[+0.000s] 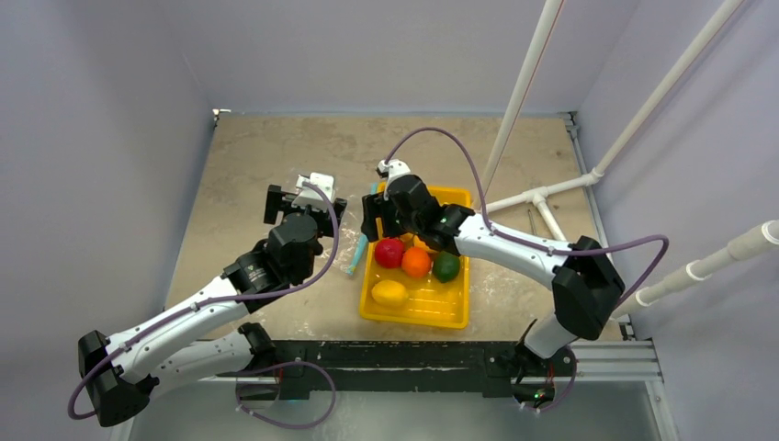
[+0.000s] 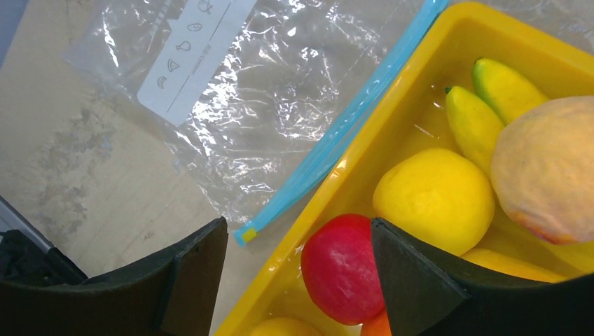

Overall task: Place the food in the zip-top bag and seal the zipper
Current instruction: Adjust the bin at the center of the board.

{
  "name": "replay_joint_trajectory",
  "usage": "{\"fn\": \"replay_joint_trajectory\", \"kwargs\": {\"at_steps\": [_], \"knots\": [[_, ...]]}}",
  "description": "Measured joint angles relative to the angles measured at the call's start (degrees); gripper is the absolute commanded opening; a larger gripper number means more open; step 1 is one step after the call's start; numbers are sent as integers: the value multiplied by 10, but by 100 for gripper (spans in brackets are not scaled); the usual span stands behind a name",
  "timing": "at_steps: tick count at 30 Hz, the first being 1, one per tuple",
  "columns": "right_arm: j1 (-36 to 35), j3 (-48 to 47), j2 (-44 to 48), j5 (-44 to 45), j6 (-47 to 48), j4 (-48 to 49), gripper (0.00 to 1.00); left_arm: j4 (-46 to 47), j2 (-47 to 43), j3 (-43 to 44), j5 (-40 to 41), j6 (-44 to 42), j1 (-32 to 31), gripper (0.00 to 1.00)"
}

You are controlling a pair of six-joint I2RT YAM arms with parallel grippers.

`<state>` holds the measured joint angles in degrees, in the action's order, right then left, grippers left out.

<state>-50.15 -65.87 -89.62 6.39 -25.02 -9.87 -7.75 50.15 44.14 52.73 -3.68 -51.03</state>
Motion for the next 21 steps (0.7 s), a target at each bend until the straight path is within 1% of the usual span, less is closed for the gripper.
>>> {"fn": "replay_joint_trajectory", "kwargs": {"at_steps": [6,10,15,21], "knots": [[-16,-3,-22,0,-24,-11,71,-1,0,0,1,0,0,94],[-32,-20,-51,6,-42,-23,65,-2,-2,0,1,0,0,94],[-44,-39,-91,27,-67,-36,62,-4,-7,1,1,1,0,94],[-44,-49,-109,60,-96,-57,57,-5,-10,2,0,2,0,94]]}}
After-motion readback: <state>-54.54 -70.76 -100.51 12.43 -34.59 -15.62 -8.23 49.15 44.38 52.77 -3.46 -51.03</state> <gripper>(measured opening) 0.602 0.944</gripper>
